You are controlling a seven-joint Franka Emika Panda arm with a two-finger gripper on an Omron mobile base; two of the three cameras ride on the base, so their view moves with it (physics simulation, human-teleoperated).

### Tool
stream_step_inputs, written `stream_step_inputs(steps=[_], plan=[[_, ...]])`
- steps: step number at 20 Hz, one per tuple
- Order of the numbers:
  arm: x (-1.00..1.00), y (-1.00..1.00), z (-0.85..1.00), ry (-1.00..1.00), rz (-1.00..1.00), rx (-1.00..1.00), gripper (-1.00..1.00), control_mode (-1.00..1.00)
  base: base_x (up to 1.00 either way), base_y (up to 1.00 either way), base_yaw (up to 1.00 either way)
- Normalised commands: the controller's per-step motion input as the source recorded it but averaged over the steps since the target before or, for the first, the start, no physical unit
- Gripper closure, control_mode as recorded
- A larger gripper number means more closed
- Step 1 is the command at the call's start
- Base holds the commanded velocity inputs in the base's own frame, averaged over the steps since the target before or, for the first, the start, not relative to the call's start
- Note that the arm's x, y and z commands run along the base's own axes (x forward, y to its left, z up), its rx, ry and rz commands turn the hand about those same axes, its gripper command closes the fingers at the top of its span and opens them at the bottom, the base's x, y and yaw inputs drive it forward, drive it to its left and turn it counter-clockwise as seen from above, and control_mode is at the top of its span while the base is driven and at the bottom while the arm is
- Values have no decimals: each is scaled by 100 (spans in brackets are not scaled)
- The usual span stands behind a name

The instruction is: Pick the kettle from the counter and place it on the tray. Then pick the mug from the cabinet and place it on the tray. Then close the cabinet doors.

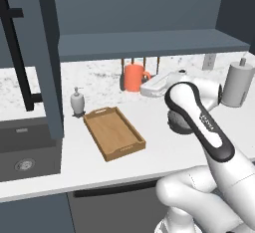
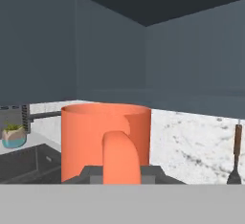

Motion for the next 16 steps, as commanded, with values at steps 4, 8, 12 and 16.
stream_step_inputs(steps=[4, 8, 12, 16], plan=[[2, 0, -56, 0, 29, 0, 100, -100, 0, 0, 0], [16, 10, -65, 0, 24, 0, 100, -100, 0, 0, 0], [41, 30, -60, 0, 13, -3, 100, -100, 0, 0, 0], [61, 42, -55, 0, 8, -3, 100, -100, 0, 0, 0]])
